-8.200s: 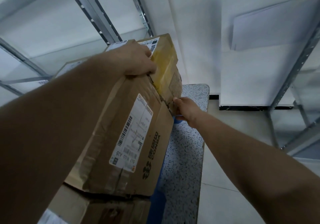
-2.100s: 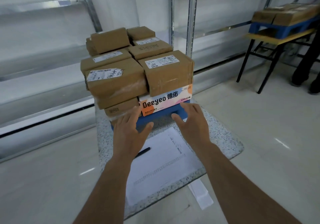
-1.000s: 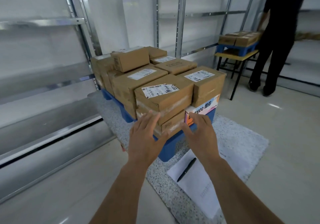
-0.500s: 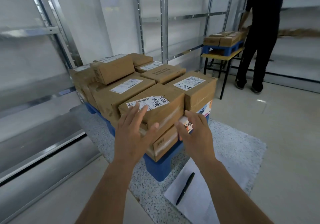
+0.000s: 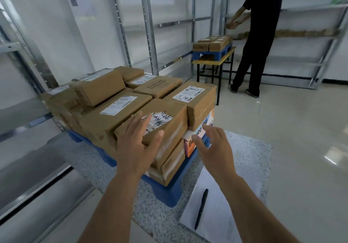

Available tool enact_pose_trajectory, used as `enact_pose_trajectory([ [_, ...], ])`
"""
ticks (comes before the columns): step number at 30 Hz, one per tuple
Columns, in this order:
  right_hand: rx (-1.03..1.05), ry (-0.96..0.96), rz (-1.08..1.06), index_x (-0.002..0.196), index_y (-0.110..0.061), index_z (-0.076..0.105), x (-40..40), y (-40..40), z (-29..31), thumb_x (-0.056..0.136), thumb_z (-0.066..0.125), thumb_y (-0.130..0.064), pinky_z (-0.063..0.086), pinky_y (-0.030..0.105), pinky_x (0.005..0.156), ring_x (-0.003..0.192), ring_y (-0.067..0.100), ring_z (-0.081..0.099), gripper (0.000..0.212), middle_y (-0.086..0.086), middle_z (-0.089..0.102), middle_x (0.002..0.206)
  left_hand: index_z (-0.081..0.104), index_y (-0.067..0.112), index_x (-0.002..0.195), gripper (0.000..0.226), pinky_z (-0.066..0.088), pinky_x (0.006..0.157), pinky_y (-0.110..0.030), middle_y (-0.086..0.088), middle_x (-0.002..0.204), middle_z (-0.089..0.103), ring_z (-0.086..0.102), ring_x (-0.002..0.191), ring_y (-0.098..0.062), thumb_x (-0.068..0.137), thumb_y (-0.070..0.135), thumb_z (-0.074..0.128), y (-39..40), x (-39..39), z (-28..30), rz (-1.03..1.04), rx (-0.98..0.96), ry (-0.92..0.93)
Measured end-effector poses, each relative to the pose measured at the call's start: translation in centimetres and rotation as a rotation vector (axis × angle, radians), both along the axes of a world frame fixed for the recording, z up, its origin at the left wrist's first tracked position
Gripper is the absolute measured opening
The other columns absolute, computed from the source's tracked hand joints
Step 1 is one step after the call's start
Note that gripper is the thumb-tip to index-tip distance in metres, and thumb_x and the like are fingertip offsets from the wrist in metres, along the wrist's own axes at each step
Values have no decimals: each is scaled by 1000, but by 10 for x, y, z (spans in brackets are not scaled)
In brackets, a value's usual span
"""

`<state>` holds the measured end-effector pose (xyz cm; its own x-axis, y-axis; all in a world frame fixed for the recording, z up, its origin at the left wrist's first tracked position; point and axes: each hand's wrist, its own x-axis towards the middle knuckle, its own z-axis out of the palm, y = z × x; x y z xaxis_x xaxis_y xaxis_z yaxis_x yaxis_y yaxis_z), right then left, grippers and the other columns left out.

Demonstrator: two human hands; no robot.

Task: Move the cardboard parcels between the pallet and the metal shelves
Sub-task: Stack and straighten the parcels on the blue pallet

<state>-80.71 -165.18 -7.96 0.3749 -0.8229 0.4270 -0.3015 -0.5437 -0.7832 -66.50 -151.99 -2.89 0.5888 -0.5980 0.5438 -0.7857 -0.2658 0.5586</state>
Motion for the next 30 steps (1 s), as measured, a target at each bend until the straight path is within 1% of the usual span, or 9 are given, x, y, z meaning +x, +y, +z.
enact_pose_trajectory([
  [4,62,49,-82,130,-22,51,-1,20,-8,87,54,-49,46,30,86,113,13,50,50,-4,51,124,44,32,137,59,24,113,-45,4,150,34,24,139,-13,84,56,44,12,20,4,-64,13,-5],
  [7,74,68,-131,131,-20,50,5,43,-16,89,52,-49,44,25,80,111,14,51,51,-1,51,122,45,31,137,59,25,113,-46,2,149,35,24,139,-12,85,57,44,27,36,3,-129,19,22],
  [9,89,51,-158,131,-20,50,13,61,-20,90,49,-50,39,19,74,108,11,51,51,0,52,122,44,31,138,60,24,113,-46,2,150,33,23,139,-13,84,58,43,40,48,0,-151,54,4],
  [11,91,31,-183,131,-21,51,22,78,-24,90,48,-52,37,19,71,104,8,50,51,0,53,122,41,32,139,62,23,113,-45,2,152,30,20,141,-14,83,59,43,50,62,-1,-192,116,-20],
  [14,106,36,-204,134,-24,49,34,102,-32,90,48,-53,42,23,77,105,7,50,53,-1,52,123,32,37,143,63,18,115,-48,5,156,20,12,143,-13,86,57,52,59,87,-2,-264,221,-19],
  [18,151,90,-256,136,-25,46,48,126,-45,88,51,-55,48,29,79,113,16,54,57,1,51,128,25,40,145,67,7,117,-43,10,157,11,1,143,-7,86,52,56,69,120,-5,-295,319,-116],
  [21,158,110,-287,137,-24,45,59,135,-52,88,54,-54,42,22,72,110,15,55,58,1,52,128,20,39,146,70,8,117,-44,9,157,9,1,143,-8,87,52,54,71,143,-7,-295,395,-200],
  [26,187,167,-331,140,-23,42,75,137,-58,86,55,-54,51,37,86,114,17,54,64,1,51,132,16,39,147,73,9,117,-42,10,157,8,0,143,-8,86,54,54,66,165,-10,-362,462,-276],
  [30,195,167,-332,142,-23,38,83,128,-65,85,56,-53,50,34,86,114,16,53,66,0,50,132,9,45,145,76,6,117,-39,15,156,5,-3,142,-5,85,53,56,46,177,-9,-454,520,-333],
])
